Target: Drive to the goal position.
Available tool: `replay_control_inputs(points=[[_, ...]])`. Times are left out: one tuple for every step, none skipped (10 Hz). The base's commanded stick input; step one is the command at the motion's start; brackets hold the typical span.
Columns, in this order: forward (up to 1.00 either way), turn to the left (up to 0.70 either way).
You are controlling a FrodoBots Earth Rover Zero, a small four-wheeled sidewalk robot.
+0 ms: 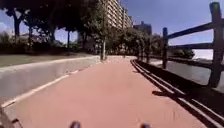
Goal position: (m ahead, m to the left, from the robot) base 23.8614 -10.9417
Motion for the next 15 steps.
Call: replay_control_inputs(points=[[1.00, -0.03], [1.00, -0.23], [1.00, -0.39], [1.00, -0.40], [1.00, -0.36], [1.00, 0.00], [1.00, 0.00], [1.00, 0.00], [1.00, 0.00], [1.00, 0.00], [1.00, 0.00], [1.00, 0.00], [1.00, 0.00], [1.00, 0.00], [1.00, 0.00]])
